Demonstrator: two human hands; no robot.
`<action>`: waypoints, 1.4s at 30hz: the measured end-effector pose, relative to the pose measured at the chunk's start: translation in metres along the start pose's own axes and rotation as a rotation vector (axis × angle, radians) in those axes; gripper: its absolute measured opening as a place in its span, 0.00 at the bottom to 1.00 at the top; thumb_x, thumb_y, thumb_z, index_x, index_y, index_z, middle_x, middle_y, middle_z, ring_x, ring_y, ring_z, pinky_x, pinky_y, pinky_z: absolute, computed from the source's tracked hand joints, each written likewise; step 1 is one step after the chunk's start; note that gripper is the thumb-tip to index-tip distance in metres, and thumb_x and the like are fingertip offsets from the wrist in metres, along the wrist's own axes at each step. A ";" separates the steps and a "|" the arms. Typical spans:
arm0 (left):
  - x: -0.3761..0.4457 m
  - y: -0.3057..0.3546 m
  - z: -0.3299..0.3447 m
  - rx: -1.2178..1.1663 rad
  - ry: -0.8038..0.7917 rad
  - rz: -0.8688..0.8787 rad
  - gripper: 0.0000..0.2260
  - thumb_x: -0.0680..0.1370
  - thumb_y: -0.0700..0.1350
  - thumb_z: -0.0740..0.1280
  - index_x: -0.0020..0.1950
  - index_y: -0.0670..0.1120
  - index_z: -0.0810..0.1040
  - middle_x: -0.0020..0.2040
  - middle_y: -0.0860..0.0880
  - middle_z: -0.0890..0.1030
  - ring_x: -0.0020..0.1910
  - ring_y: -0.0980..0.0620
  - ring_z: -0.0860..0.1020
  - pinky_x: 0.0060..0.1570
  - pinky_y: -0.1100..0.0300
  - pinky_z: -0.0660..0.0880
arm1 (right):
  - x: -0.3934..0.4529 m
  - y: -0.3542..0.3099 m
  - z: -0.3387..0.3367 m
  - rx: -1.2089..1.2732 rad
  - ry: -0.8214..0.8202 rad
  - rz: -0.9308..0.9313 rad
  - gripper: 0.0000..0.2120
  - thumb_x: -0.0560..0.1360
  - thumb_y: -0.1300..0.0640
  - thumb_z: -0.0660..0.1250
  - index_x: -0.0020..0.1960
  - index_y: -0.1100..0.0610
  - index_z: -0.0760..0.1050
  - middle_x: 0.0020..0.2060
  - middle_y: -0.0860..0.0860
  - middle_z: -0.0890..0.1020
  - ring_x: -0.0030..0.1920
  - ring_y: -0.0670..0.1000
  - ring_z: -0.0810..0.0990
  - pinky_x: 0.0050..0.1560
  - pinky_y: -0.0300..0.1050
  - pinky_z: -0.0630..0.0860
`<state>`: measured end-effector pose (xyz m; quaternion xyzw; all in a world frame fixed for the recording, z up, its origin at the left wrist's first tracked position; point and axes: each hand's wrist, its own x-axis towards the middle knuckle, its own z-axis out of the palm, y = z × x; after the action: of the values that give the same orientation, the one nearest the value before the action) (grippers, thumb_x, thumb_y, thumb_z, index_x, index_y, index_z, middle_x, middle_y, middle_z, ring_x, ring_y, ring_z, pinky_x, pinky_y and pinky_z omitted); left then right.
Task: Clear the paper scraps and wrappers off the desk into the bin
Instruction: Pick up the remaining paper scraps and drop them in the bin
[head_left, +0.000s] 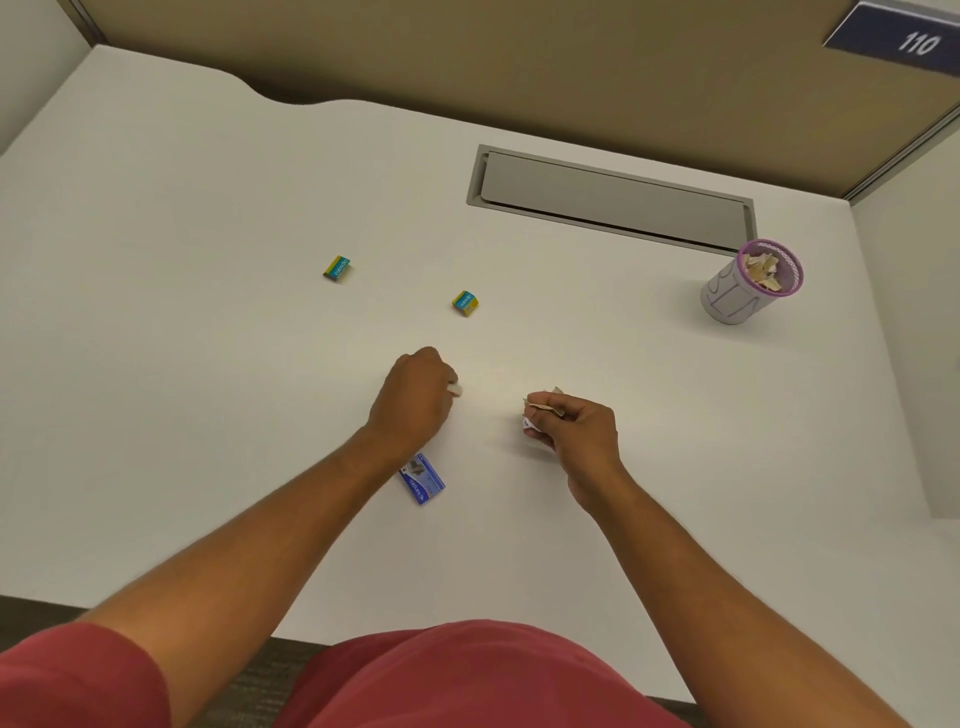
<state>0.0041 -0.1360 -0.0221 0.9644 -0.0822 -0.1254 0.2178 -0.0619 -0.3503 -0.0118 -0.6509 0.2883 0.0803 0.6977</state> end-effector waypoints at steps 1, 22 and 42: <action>-0.002 0.002 0.000 -0.037 0.000 -0.013 0.11 0.81 0.40 0.68 0.61 0.41 0.85 0.60 0.44 0.84 0.59 0.43 0.82 0.58 0.60 0.75 | -0.001 0.000 0.001 0.017 -0.002 0.008 0.07 0.74 0.69 0.75 0.51 0.64 0.86 0.50 0.57 0.87 0.39 0.49 0.86 0.45 0.39 0.83; 0.057 0.141 -0.006 -1.611 -0.289 -0.483 0.07 0.76 0.30 0.73 0.40 0.38 0.89 0.44 0.41 0.89 0.43 0.48 0.88 0.44 0.62 0.84 | 0.025 -0.062 -0.115 0.934 -0.169 0.211 0.15 0.69 0.70 0.72 0.55 0.64 0.81 0.52 0.59 0.81 0.52 0.56 0.83 0.45 0.37 0.85; 0.191 0.400 0.003 -0.913 -0.191 -0.345 0.09 0.81 0.35 0.67 0.61 0.35 0.78 0.59 0.36 0.82 0.55 0.38 0.85 0.56 0.47 0.85 | 0.173 -0.196 -0.237 -0.282 0.442 -0.179 0.07 0.74 0.63 0.77 0.52 0.58 0.87 0.49 0.53 0.86 0.43 0.52 0.86 0.35 0.39 0.84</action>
<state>0.1440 -0.5347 0.1128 0.7545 0.1221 -0.2704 0.5854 0.1052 -0.6498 0.0726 -0.7662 0.3609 -0.0865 0.5246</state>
